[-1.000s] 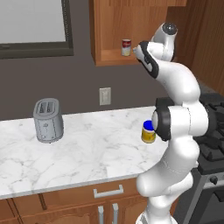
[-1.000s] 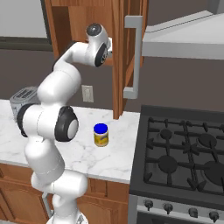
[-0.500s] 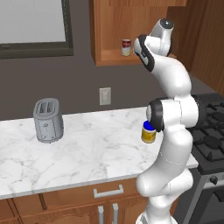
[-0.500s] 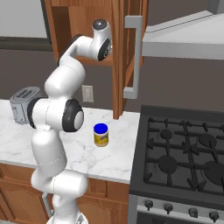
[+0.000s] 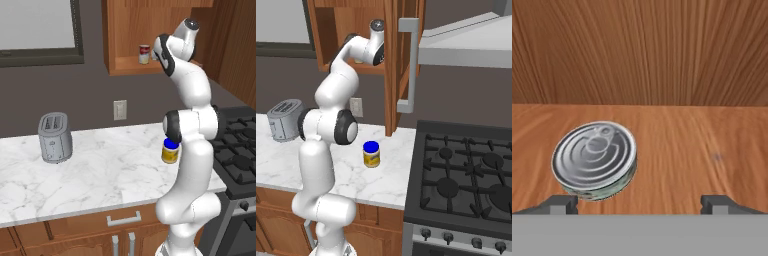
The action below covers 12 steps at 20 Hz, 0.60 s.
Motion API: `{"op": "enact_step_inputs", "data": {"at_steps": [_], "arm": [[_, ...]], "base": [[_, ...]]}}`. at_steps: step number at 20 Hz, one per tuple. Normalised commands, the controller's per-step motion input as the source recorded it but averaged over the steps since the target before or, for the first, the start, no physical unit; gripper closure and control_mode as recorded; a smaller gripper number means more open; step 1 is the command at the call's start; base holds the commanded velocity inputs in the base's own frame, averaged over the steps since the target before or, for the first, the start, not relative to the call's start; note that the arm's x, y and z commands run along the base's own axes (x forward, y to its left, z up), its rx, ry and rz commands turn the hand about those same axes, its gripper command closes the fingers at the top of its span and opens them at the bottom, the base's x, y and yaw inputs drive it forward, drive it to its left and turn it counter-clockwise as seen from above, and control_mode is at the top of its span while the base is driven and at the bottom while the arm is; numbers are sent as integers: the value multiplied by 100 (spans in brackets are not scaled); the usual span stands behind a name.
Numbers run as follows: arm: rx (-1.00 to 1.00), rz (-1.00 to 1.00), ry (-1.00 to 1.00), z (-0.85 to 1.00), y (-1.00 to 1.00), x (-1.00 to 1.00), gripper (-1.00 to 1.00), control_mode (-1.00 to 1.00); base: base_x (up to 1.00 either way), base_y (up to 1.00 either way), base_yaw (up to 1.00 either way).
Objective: Restock the canned food cabinet by taking the new fresh canned food from the counter and placing it in the cabinet. Then, take the old canned food from the cabinet and place it on the counter.
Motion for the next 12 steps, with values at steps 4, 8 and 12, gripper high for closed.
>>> {"op": "enact_step_inputs", "data": {"at_steps": [4, 8, 12], "arm": [[0, 1, 0, -27, 0, 36, -100, -100], [-6, 1, 0, -39, 0, 31, -100, -100], [-8, 8, 1, -53, 0, 4, -100, -100]], "base": [[0, 0, 0], [0, 0, 0], [0, 0, 0]]}}
